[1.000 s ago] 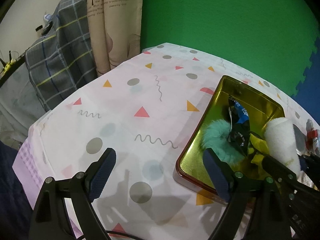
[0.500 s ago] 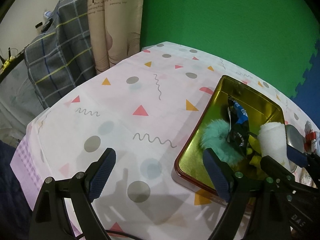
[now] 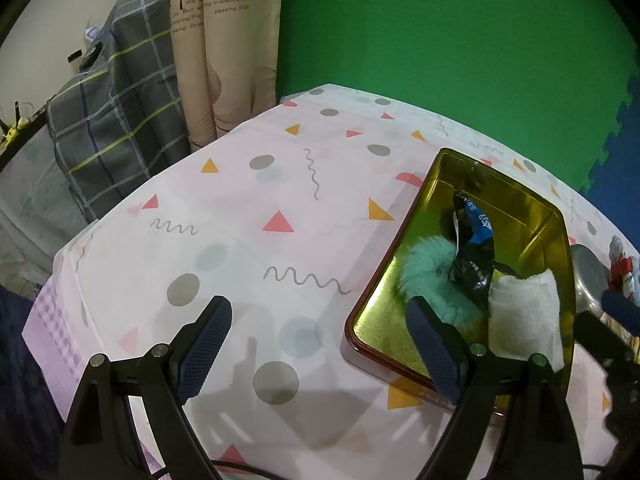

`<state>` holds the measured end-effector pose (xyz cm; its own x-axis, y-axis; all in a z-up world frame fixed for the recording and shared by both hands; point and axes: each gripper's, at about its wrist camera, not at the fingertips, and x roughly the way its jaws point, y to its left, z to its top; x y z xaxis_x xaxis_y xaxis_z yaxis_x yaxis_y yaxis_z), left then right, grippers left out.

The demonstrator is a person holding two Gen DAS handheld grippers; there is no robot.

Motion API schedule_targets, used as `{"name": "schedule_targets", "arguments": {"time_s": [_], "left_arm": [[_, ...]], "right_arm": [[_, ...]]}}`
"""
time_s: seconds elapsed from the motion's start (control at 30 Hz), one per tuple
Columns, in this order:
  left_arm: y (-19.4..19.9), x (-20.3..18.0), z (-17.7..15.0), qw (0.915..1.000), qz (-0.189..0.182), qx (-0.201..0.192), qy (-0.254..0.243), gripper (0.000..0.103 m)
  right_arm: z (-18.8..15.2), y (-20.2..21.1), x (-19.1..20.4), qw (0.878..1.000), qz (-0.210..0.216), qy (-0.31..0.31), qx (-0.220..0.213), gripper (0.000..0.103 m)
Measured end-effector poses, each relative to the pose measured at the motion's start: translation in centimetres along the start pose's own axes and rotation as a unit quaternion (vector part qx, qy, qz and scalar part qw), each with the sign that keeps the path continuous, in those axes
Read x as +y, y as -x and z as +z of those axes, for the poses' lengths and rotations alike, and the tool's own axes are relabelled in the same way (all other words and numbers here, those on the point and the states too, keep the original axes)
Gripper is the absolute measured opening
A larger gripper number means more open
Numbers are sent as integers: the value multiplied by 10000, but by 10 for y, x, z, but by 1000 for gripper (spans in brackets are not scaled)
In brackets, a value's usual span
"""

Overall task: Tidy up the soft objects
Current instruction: 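Grasp the pink-green-yellow striped towel with the right gripper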

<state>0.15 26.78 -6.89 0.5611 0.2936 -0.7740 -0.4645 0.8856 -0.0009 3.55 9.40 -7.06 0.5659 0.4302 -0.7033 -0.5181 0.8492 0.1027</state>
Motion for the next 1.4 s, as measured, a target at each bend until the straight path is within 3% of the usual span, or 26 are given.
{"name": "schedule_targets", "arguments": {"time_s": [0.17, 0.37, 0.53, 0.7, 0.87, 1.0, 1.2, 1.4], "left_arm": [[1, -4, -1, 9999, 10, -41, -95, 86], [2, -5, -2, 9999, 43, -56, -121, 86], [6, -11, -2, 9996, 49, -122, -238, 86], [10, -17, -3, 9989, 84, -221, -396, 87], [22, -33, -8, 9960, -4, -484, -745, 87], [39, -51, -14, 9917, -309, -692, -1035, 90], [60, -94, -26, 9786, -556, -865, -1783, 91], [71, -140, -34, 9673, -1161, -633, -2164, 91]], "right_arm": [[-13, 21, -30, 9991, -309, -271, -63, 69], [-41, 51, -84, 9928, -974, -690, -102, 69], [-70, 75, -144, 9789, -1651, -1200, 0, 69], [-97, 84, -189, 9659, -2020, -1610, 177, 69], [-115, 79, -215, 9592, -2127, -1832, 340, 69], [-125, 72, -227, 9572, -2123, -1923, 408, 69], [-130, 60, -230, 9559, -2306, -1743, 523, 69], [-140, 59, -237, 9594, -2120, -1824, 376, 69]]}}
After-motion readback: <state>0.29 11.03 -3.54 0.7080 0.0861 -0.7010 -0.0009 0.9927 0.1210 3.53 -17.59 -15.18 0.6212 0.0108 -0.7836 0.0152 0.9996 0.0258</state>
